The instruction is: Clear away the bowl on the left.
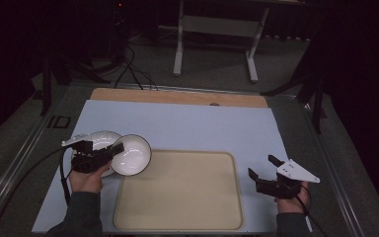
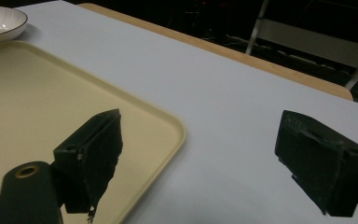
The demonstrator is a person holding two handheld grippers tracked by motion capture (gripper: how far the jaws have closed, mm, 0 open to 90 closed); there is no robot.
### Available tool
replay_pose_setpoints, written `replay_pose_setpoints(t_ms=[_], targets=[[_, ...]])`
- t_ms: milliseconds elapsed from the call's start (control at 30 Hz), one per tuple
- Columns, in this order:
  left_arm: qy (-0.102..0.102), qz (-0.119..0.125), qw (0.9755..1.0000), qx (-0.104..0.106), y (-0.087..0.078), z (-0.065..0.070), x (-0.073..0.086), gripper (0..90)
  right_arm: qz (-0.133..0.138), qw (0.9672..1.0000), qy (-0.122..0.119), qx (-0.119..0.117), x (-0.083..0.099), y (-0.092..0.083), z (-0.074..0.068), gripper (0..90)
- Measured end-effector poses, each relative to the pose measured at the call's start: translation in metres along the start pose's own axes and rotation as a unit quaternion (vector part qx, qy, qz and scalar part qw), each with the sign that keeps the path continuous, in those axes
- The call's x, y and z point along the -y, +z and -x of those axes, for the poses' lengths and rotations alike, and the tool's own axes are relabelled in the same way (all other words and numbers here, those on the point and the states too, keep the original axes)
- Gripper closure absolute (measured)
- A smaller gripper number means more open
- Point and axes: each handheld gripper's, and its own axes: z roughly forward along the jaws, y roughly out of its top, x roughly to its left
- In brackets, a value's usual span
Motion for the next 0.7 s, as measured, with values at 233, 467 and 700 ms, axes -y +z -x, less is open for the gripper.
replay_pose_setpoints(t_ms=[233,467,700], targets=[[0.004,-0.006,1.0,0.005,0.004,0.005,0.001,76.7,0.0,1.0,0.0,0.001,0.0,0.0,0.0,14.4],[0.013,-0.012,0.9998,0.011,0.009,0.011,0.002,76.7,0.0,1.0,0.0,0.001,0.0,0.0,0.0,14.4],[0.022,-0.021,0.9994,0.016,0.016,0.018,0.005,76.7,0.0,1.0,-0.001,0.001,0.0,0.0,0.0,14.4]])
